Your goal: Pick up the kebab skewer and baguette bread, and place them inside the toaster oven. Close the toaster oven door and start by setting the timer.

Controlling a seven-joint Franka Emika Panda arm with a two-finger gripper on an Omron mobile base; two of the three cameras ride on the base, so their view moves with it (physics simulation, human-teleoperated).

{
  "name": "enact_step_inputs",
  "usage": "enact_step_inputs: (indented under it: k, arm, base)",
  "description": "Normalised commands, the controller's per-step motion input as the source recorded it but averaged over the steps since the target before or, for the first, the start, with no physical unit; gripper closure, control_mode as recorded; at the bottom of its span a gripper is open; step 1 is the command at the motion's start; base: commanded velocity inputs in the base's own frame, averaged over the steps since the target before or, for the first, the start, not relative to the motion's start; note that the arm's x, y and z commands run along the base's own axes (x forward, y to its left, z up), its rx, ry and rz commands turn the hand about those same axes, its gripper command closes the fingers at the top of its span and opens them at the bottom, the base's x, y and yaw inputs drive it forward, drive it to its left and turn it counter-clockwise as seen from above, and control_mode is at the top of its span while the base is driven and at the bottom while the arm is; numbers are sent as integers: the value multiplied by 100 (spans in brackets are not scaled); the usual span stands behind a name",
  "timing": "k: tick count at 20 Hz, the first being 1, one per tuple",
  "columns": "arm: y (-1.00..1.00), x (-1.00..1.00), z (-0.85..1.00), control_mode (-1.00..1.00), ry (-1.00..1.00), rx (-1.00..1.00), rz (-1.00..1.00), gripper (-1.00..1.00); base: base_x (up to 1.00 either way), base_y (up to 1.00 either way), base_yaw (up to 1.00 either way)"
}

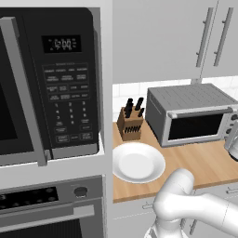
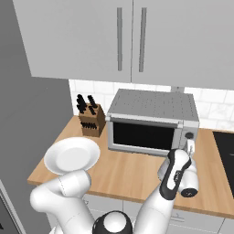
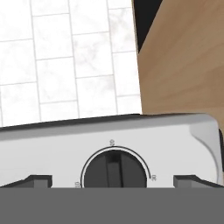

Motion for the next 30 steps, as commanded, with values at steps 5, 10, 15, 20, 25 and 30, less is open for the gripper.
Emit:
enact_step_inputs:
  k: [5,10,15,20,25,30]
  arm:
    - [0,0,-23,-100,-1,1,-1,-100]
    - [0,-5,-24,-100,-1,0,-2,-100]
    - [0,-2,-29,-100,0,0,-3,-100]
    - [0,0,-39,-100,0,0,-3,-100]
    - [0,0,-43,-100,0,0,-4,-100]
    - [0,0,-47,-100,0,0,-2,-100]
  base:
    - [0,0,0]
    - [0,0,0]
    - [0,0,0]
    - [0,0,0]
    - [0,0,0]
    - [0,0,0]
